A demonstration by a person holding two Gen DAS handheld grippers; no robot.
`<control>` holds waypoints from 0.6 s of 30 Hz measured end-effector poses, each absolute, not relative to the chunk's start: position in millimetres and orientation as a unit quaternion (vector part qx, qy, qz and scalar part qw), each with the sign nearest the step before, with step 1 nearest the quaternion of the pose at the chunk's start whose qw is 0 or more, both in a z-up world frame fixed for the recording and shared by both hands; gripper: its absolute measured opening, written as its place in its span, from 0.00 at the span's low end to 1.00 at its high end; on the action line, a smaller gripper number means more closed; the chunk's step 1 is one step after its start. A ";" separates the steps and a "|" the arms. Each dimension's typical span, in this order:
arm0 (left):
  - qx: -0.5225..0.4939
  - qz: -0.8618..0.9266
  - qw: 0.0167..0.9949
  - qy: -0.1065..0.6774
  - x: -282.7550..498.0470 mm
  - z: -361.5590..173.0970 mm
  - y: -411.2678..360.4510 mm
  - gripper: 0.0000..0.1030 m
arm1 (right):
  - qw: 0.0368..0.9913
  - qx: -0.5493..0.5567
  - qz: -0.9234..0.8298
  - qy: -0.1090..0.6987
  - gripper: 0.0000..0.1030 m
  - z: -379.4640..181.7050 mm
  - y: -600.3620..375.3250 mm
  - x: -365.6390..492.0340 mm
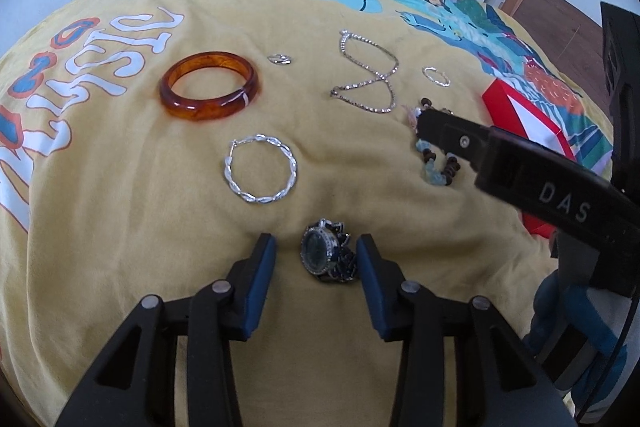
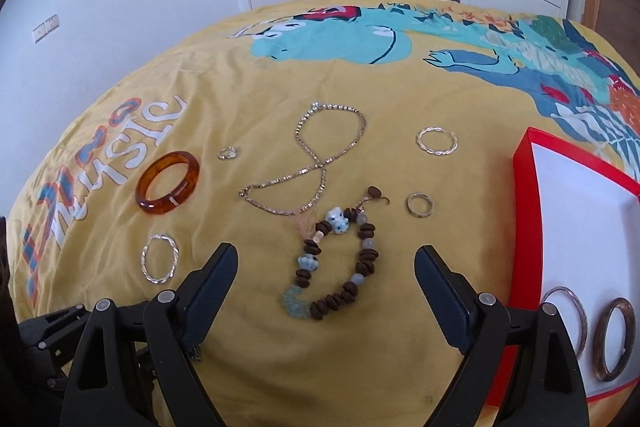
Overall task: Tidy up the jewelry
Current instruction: 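Grasp the watch with the left tool while the right tool grasps the beaded bracelet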
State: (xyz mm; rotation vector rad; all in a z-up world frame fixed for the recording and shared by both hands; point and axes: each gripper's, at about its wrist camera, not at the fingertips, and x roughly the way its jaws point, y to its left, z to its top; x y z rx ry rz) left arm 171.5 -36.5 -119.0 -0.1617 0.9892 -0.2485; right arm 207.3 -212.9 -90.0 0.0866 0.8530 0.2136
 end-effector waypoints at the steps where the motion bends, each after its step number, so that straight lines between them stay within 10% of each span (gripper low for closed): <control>1: -0.078 -0.119 0.870 0.471 171.2 -119.2 -36.3 0.38 | 0.903 0.053 0.105 0.413 0.84 -90.0 -215.0 207.7; 18: -0.114 -0.142 0.874 0.451 171.7 -124.2 -23.3 0.23 | 0.875 0.072 0.087 0.471 0.68 -125.8 -205.6 233.4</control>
